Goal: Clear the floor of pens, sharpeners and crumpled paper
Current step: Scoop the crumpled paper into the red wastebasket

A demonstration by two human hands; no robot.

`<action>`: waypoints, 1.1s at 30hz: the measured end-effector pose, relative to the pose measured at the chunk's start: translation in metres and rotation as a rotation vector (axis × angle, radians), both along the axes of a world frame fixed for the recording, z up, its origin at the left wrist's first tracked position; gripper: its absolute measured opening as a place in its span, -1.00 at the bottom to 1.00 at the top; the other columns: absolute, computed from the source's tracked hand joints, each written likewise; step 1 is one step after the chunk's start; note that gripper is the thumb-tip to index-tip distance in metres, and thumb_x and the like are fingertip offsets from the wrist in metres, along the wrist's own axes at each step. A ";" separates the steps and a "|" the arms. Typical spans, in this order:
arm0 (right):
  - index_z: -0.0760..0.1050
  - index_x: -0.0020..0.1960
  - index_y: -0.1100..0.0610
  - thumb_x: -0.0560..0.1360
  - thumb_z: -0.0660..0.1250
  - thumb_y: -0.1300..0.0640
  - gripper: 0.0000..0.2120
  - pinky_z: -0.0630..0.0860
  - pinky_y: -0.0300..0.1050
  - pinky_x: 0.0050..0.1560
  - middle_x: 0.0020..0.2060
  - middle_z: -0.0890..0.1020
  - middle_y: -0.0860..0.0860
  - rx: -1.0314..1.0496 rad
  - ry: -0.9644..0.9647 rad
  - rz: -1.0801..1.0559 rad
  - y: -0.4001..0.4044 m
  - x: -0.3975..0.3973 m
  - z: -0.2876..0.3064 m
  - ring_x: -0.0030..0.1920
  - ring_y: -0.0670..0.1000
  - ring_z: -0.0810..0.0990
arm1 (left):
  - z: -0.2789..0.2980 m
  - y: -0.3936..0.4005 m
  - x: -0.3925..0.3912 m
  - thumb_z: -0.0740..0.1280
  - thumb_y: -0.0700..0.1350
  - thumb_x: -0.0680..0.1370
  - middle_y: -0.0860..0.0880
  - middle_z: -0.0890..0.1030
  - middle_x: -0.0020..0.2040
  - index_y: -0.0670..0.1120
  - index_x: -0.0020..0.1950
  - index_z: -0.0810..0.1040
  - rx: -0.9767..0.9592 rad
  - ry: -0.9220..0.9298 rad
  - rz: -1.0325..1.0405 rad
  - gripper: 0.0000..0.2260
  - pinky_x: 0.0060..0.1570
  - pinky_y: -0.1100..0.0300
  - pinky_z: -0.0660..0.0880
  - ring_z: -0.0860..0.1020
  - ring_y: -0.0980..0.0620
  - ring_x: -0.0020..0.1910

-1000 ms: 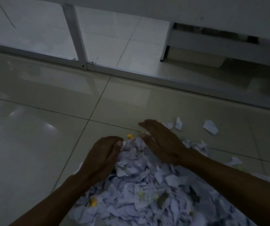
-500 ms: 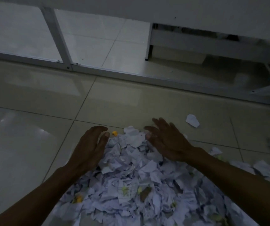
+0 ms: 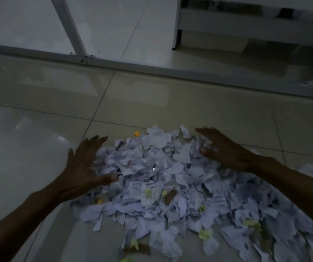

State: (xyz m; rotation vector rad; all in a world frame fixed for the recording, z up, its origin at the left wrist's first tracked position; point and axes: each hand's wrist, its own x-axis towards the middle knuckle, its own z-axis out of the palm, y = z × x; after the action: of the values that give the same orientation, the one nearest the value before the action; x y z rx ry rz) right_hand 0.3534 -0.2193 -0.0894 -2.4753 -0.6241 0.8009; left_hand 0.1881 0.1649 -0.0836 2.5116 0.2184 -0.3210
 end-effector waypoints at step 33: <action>-0.36 0.54 -0.15 -0.08 0.30 -0.63 0.43 -0.23 0.29 0.49 0.54 -0.33 -0.03 0.019 -0.232 0.087 0.078 -0.107 -0.022 0.51 0.03 -0.42 | -0.054 -0.124 0.016 0.47 0.33 0.25 -0.02 0.53 0.25 0.00 0.19 0.57 -0.172 -0.488 -0.150 -0.37 0.26 0.15 0.40 0.40 0.05 0.35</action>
State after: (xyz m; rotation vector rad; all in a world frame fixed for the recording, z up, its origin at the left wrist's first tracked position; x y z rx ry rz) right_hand 0.2461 -0.1411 -0.1112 -2.5592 -0.8215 0.5387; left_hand 0.2040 0.0412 -0.1373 2.3542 -0.1846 0.2106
